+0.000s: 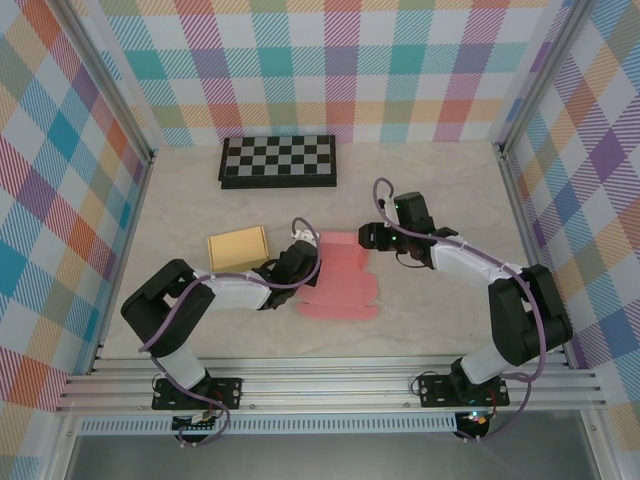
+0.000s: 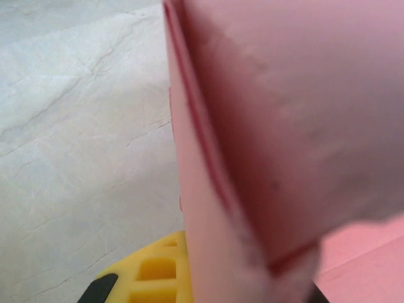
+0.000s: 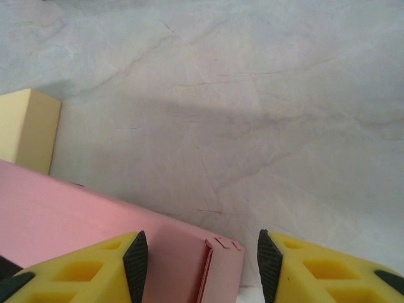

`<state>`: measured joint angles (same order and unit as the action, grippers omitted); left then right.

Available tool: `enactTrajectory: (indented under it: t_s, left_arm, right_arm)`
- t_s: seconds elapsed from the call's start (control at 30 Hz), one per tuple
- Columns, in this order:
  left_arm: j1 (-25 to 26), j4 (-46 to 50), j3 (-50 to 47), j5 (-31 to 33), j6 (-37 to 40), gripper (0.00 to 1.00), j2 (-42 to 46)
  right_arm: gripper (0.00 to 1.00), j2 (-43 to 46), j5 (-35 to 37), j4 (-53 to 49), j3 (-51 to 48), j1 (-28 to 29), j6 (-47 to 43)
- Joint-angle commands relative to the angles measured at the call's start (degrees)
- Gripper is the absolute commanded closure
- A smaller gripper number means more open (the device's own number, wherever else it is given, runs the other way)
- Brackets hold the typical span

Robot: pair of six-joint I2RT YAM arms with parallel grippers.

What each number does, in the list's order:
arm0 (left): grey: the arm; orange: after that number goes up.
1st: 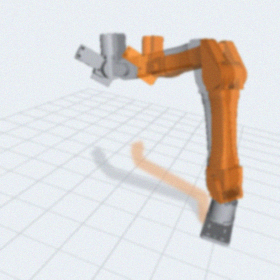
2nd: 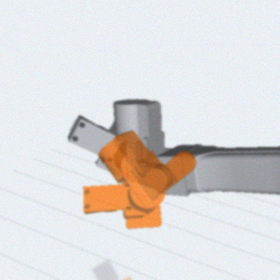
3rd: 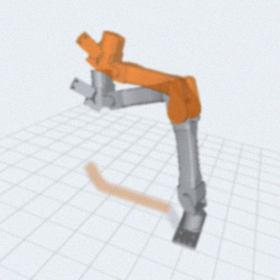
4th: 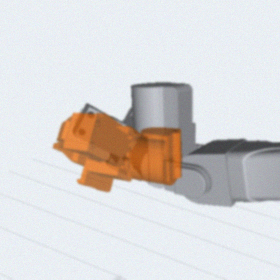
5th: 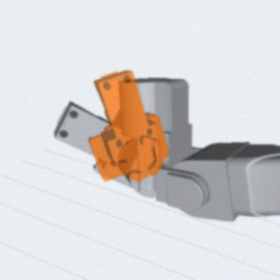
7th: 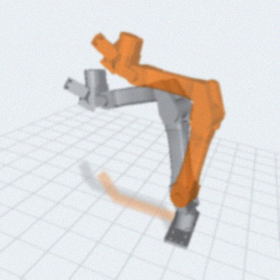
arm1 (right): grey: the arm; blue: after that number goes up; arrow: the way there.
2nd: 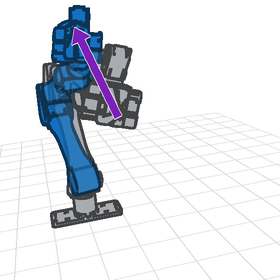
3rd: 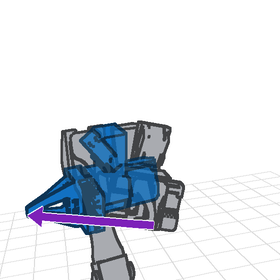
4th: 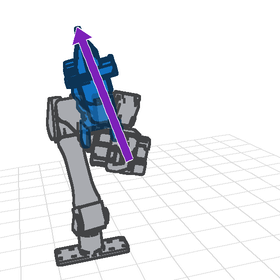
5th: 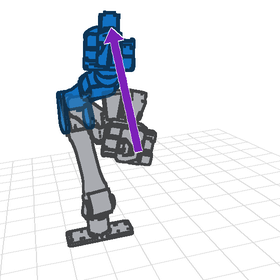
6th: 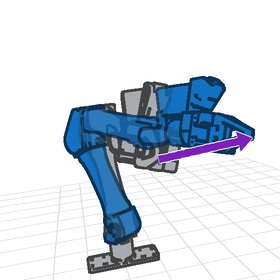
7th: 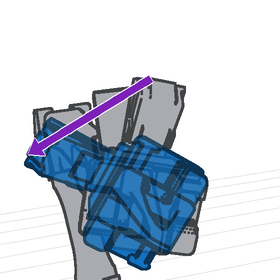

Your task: Fold the paper box

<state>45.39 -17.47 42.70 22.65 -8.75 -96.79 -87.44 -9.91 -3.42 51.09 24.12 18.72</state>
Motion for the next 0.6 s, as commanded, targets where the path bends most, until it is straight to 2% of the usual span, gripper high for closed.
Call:
enactTrajectory:
  t_s: [0.0,0.13,0.27,0.4,0.47,0.57]
  left_arm:
    - [0.77,-1.03,1.67,6.24,-1.33,1.00,-1.55]
    - [0.84,-3.08,0.76,5.10,-2.34,1.00,-2.76]
    - [0.78,-4.52,-0.35,2.60,-0.46,0.93,-2.27]
    - [0.33,-3.41,-1.28,1.28,0.49,0.77,-0.18]
    - [-0.60,-2.84,-2.36,-1.54,0.33,0.71,1.85]
    - [-2.12,-3.09,-4.71,-5.33,0.05,0.65,5.36]
  right_arm:
    - [0.49,0.65,-0.20,0.85,-2.53,0.84,1.70]
    - [0.49,0.78,0.27,1.08,-4.12,1.70,2.03]
    - [0.50,0.36,2.12,-0.21,-3.91,2.21,2.02]
    - [0.52,0.16,4.94,-2.20,-3.37,2.66,1.28]
    - [0.52,0.33,6.52,-2.80,-3.45,3.12,0.56]
    - [0.53,0.85,8.63,-3.24,-3.66,4.06,-0.47]
